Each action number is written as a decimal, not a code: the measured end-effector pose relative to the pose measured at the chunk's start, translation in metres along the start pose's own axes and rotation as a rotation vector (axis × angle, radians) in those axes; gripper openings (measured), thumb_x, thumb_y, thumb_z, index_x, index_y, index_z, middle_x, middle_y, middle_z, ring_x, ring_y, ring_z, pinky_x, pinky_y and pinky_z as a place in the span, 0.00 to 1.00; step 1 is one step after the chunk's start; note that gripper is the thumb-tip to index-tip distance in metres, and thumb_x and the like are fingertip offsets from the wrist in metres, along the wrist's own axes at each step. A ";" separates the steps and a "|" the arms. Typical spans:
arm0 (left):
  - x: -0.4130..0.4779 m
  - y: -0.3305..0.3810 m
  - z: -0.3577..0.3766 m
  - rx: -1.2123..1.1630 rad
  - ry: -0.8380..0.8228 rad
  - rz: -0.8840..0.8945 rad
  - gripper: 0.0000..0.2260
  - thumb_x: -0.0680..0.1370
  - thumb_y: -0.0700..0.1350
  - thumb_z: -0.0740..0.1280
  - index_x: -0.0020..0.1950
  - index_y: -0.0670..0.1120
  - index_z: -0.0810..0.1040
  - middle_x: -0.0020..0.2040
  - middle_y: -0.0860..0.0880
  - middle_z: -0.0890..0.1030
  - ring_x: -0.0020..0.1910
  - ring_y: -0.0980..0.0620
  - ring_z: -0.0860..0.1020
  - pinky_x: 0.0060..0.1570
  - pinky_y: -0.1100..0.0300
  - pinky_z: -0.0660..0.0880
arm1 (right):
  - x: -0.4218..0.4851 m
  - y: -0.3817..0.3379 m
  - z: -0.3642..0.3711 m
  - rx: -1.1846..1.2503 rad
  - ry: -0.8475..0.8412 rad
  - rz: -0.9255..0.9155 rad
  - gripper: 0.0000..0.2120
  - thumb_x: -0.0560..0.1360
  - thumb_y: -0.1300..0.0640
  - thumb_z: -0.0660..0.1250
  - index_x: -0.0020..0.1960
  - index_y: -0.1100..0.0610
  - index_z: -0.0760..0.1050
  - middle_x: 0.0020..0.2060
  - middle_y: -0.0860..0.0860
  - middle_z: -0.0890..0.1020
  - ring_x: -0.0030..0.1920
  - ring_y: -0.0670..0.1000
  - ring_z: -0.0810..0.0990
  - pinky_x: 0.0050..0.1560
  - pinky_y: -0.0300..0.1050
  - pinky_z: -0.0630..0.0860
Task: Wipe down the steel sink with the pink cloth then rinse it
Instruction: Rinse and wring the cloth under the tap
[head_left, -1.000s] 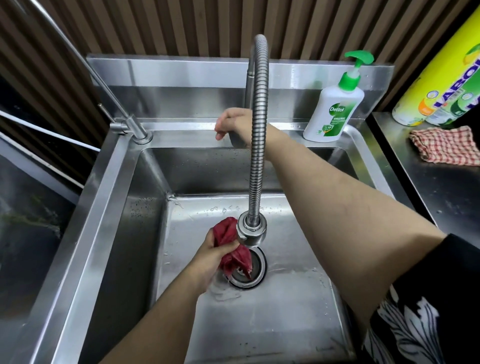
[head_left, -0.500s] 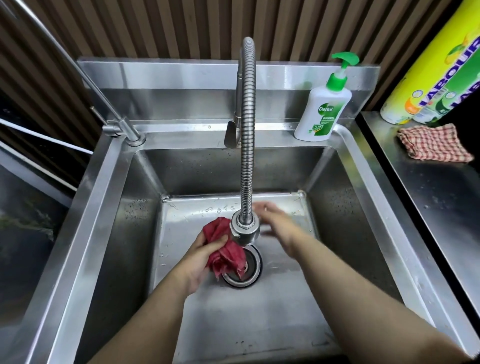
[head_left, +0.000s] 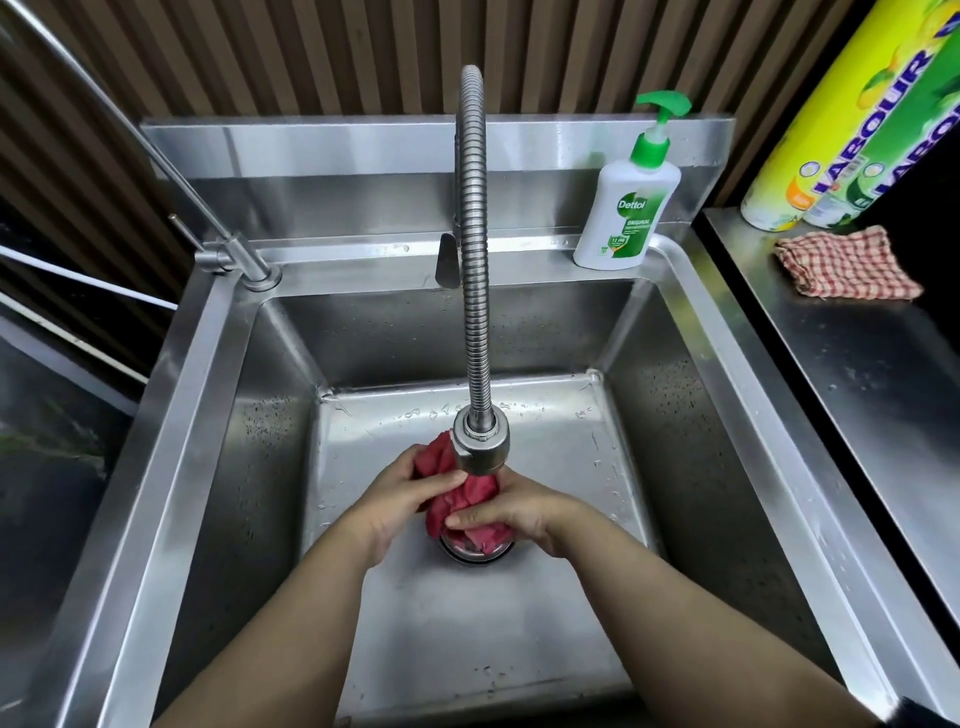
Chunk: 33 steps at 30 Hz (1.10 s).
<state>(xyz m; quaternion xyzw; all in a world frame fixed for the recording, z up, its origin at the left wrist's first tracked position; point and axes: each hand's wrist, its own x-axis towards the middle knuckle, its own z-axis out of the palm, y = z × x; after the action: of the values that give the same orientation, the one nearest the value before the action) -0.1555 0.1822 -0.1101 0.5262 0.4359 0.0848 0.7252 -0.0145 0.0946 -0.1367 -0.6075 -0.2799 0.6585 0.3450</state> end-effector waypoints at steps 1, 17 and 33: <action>0.001 0.001 -0.002 0.020 -0.003 -0.006 0.18 0.67 0.43 0.75 0.53 0.46 0.74 0.47 0.48 0.81 0.44 0.52 0.80 0.42 0.59 0.76 | 0.004 0.002 0.000 -0.063 0.021 -0.002 0.39 0.56 0.54 0.81 0.64 0.56 0.71 0.55 0.56 0.82 0.56 0.54 0.80 0.62 0.54 0.75; 0.035 -0.013 0.032 0.379 0.453 -0.059 0.11 0.77 0.49 0.62 0.54 0.43 0.75 0.51 0.42 0.81 0.50 0.41 0.78 0.52 0.49 0.77 | 0.017 0.012 0.020 -0.603 0.452 -0.037 0.27 0.63 0.53 0.70 0.60 0.54 0.68 0.51 0.54 0.72 0.50 0.55 0.77 0.52 0.47 0.77; 0.030 -0.003 0.028 0.012 0.309 -0.318 0.10 0.79 0.49 0.61 0.41 0.46 0.68 0.27 0.47 0.70 0.21 0.54 0.64 0.20 0.67 0.59 | 0.009 0.007 0.012 -0.689 0.515 -0.094 0.29 0.66 0.56 0.72 0.64 0.55 0.66 0.55 0.56 0.73 0.57 0.56 0.73 0.56 0.48 0.74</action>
<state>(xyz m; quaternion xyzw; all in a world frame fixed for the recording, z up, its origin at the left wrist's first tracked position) -0.1182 0.1789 -0.1270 0.4357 0.6199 0.0462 0.6510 -0.0275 0.0980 -0.1464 -0.8184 -0.4155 0.3369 0.2100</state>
